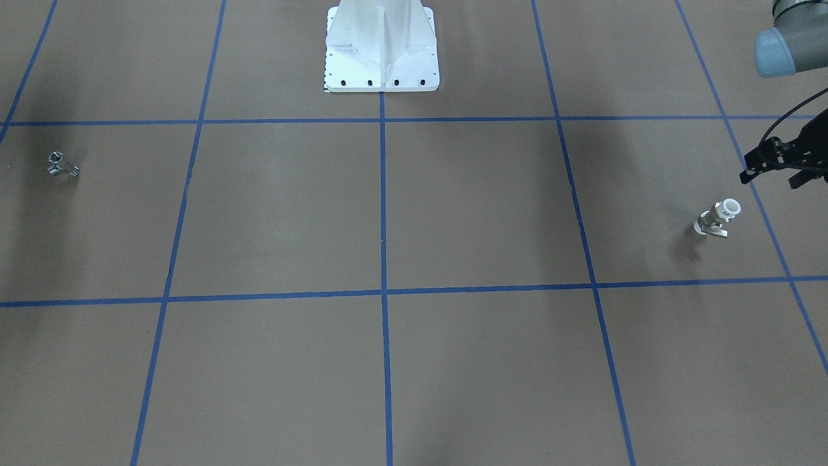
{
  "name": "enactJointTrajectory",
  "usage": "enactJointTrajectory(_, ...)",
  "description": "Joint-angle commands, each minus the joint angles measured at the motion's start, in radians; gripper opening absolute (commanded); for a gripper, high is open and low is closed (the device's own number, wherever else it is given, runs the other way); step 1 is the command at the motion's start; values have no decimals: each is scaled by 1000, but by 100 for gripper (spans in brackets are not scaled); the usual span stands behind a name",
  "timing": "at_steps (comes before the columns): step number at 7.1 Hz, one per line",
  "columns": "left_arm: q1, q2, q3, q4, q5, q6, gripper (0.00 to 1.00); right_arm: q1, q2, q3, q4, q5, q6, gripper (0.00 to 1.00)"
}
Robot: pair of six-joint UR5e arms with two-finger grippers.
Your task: Assemble PPR valve and pipe with both arms
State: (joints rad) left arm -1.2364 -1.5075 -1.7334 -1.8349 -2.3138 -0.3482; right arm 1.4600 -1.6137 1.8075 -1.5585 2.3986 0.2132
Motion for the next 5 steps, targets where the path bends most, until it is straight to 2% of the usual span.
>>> enactJointTrajectory(1, 26, -37, 76, -55, 14, -8, 100, -3, 0, 0, 1, 1, 0, 100)
enactJointTrajectory(5, 78, -56, 97, -70, 13, -28, 99, -4, 2, 0, 2, -1, 0, 100)
